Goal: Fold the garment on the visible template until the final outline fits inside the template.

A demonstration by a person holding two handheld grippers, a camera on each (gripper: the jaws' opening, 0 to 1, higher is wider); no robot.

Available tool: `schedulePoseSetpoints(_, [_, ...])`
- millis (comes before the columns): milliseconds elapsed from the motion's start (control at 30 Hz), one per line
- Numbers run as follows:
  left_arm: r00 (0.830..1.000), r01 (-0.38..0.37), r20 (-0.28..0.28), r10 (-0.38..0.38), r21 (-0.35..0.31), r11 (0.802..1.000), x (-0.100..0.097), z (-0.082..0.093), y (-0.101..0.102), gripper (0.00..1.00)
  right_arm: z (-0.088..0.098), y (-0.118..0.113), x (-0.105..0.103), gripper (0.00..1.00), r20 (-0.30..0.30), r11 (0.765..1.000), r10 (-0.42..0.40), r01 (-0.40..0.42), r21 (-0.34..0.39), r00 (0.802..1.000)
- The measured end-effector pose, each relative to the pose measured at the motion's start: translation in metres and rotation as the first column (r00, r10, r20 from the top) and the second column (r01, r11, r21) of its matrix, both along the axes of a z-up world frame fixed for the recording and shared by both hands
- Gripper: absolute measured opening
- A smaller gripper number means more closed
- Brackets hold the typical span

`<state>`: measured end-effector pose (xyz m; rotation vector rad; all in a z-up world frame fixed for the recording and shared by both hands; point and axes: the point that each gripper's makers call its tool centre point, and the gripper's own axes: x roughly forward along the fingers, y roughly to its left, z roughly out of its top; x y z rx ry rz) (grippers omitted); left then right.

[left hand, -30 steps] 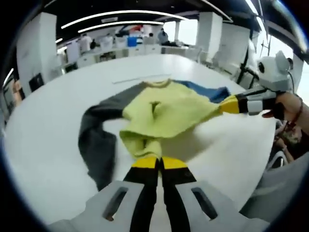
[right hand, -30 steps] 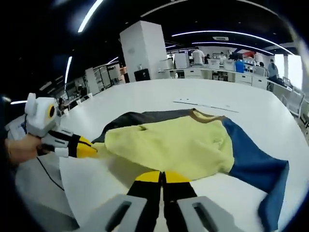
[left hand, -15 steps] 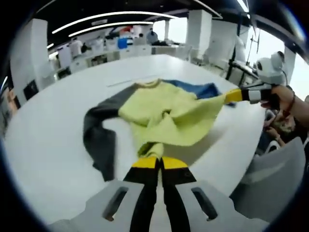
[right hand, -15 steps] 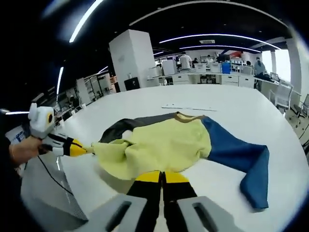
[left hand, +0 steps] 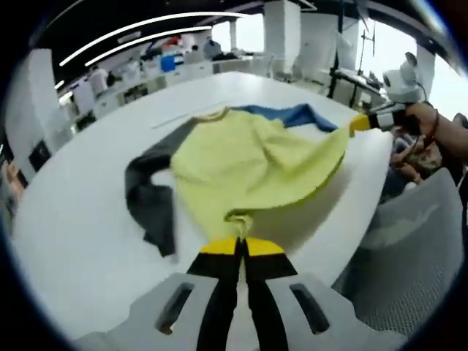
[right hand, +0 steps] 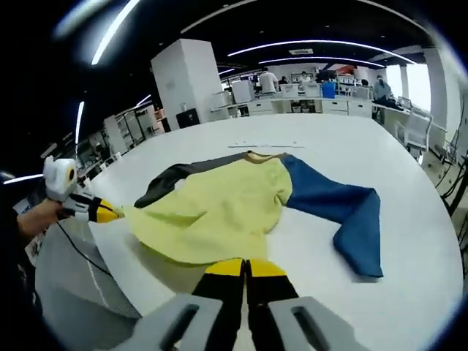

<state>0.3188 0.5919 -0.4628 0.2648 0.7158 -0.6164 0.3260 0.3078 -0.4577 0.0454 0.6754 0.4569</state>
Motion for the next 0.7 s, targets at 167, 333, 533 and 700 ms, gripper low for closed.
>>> schedulePoseSetpoints(167, [1.000,0.013,-0.014,-0.013,0.039,0.999,-0.007,-0.006,0.009,0.00,-0.006,-0.008,-0.015,0.00,-0.013,0.998,0.010,-0.010,-0.063,1.000])
schedulePoseSetpoints(333, [0.999,0.028,-0.043,-0.025,0.059,0.998,-0.014,-0.017,0.013,0.00,-0.025,-0.017,-0.034,0.00,-0.056,0.992,0.017,-0.024,-0.124,0.998])
schedulePoseSetpoints(533, [0.995,0.035,-0.092,-0.027,0.081,0.996,-0.024,-0.030,0.022,0.00,-0.038,-0.021,-0.048,0.00,-0.090,0.989,0.024,-0.036,-0.141,0.996])
schedulePoseSetpoints(700, [0.992,0.031,-0.123,-0.023,0.065,0.997,-0.031,-0.035,0.023,0.00,-0.046,-0.024,-0.056,0.00,-0.106,0.986,0.024,-0.041,-0.159,0.994])
